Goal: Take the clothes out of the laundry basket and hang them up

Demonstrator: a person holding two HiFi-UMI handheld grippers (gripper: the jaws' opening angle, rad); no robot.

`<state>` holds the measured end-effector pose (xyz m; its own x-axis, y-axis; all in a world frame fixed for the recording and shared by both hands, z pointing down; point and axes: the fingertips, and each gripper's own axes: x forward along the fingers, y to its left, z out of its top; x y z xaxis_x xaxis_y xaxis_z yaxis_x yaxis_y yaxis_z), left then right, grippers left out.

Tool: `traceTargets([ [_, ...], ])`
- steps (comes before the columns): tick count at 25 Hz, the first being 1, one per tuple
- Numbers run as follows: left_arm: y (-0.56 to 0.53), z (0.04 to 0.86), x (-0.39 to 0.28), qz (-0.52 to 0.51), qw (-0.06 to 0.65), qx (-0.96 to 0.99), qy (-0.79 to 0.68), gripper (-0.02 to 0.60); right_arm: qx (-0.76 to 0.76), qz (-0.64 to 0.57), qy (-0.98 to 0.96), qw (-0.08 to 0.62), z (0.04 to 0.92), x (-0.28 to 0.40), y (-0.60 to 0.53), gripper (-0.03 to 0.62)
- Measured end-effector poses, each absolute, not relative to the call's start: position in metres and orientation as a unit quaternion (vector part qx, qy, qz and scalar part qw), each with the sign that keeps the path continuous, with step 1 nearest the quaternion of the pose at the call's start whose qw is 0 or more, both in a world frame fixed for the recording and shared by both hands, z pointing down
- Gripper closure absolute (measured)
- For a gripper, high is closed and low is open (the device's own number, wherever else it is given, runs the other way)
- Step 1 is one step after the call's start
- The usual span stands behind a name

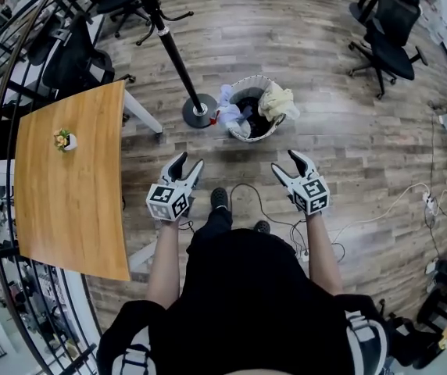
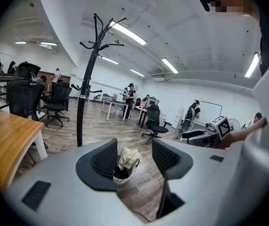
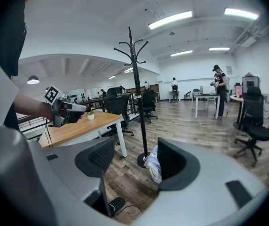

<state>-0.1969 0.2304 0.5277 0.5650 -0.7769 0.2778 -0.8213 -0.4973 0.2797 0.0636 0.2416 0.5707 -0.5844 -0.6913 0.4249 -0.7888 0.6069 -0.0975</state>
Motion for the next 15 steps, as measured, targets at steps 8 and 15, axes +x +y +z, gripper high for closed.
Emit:
traceTargets([
  [8, 0.182, 0.532, -0.215, 0.057, 0.203, 0.873, -0.440, 0.351, 0.447, 0.145, -0.865, 0.177, 0.572, 0.047, 0.208, 0.296],
  [15, 0.146, 0.541, -0.218, 0.065, 0.211, 0.885, -0.409, 0.351, 0.462, 0.159, -0.853, 0.185, 0.589, 0.040, 0.194, 0.296],
])
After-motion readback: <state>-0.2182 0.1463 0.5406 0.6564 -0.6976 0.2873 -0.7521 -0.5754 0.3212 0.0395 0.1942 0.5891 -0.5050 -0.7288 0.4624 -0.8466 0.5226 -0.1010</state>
